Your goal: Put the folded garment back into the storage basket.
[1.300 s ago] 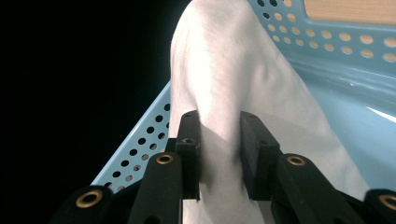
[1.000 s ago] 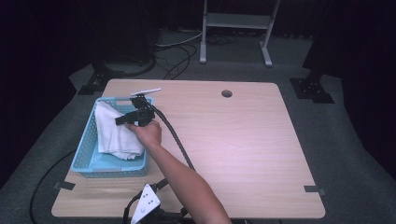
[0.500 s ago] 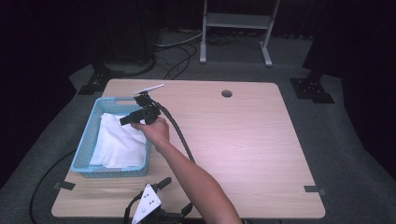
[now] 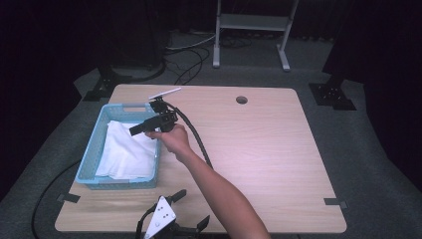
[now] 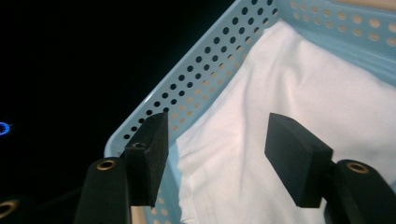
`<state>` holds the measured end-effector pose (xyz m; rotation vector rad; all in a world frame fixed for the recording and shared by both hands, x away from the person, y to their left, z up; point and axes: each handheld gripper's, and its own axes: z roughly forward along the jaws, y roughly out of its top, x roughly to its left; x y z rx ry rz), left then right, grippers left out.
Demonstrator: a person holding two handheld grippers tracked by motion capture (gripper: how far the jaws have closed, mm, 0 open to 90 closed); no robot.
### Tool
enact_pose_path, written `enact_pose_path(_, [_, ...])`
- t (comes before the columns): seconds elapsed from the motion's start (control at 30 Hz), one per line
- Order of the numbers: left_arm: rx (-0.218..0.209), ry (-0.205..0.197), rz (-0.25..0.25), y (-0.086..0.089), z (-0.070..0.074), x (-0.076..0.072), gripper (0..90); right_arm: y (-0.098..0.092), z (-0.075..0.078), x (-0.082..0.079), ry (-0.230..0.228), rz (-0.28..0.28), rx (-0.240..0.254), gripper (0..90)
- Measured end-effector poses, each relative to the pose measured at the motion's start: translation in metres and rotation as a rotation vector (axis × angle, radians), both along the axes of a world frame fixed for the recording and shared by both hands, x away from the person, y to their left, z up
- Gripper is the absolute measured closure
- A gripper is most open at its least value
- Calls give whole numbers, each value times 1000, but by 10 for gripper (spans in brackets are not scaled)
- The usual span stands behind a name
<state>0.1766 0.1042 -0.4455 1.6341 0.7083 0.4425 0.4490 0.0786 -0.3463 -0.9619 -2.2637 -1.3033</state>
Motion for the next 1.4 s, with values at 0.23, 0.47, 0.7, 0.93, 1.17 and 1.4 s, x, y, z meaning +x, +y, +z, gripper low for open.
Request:
enact_pose_path(0.23, [7,1,9,2,-1,1,6,-15,5,-1,22,51,39,283])
enact_pose_path(0.47, [4,1,7,2,0,1,6,-35,12,-3,24,67,64,225])
enact_pose_path(0.7, [4,-3,1,1,0,-1,6,-52,19,-8,3,68,96,197])
enact_pose_path(0.93, [14,-5,3,0,0,-2,6,-66,26,-12,-11,72,104,157])
enact_pose_path(1.17, [18,-3,6,0,-1,-1,6,-78,24,-13,-10,73,121,135])
enact_pose_path(1.4, [18,-4,4,0,-1,-1,6,-88,22,-13,-14,50,121,124])
